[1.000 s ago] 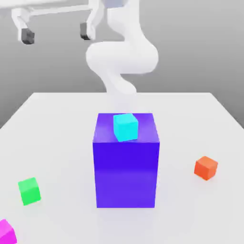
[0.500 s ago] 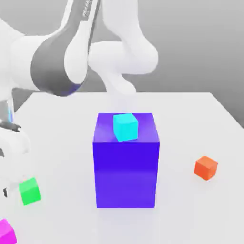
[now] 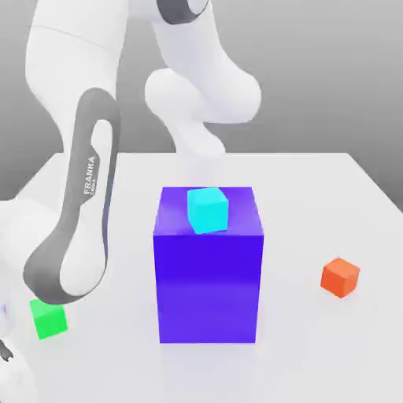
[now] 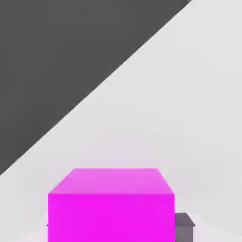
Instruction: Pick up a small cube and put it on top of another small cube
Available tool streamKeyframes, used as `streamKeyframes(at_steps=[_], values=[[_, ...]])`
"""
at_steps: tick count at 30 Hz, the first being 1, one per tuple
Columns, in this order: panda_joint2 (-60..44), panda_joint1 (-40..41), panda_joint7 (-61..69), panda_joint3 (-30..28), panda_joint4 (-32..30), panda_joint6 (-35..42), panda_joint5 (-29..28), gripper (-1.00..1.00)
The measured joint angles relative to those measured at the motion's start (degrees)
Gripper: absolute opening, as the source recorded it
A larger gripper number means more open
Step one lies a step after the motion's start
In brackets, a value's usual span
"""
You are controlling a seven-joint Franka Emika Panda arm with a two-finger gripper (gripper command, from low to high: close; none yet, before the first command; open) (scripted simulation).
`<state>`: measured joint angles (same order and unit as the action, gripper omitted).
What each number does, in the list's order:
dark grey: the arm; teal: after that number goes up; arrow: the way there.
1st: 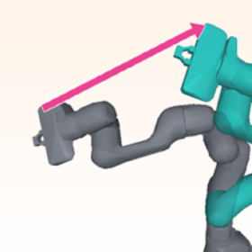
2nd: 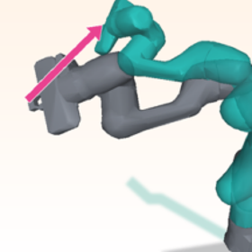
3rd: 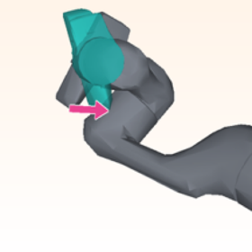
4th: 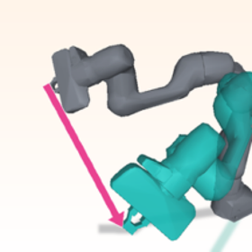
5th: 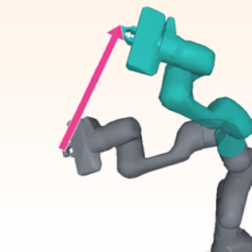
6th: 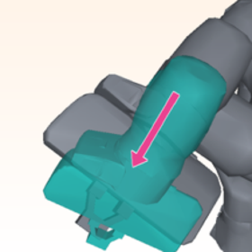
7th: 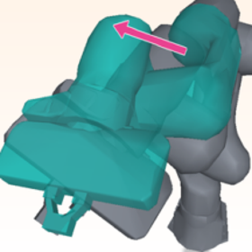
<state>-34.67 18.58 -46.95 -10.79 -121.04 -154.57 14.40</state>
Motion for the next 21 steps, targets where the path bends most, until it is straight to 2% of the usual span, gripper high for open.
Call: streamKeyframes(at_steps=[5, 8, 13, 18, 21], values=[[7.7, -1.8, -1.9, -2.5, -2.1, 5.6, -2.6, -1.00], [13.2, -1.6, -2.5, -3.8, -7.3, 6.1, -2.3, -1.00], [22.7, -1.3, -5.6, -6.5, -17.6, 5.1, -4.3, -1.00], [31.5, -0.1, -12.4, -9.2, -27.4, 3.1, -11.5, -1.00], [27.5, 0.5, -10.5, -8.0, -28.4, -1.6, -8.5, -1.00]])
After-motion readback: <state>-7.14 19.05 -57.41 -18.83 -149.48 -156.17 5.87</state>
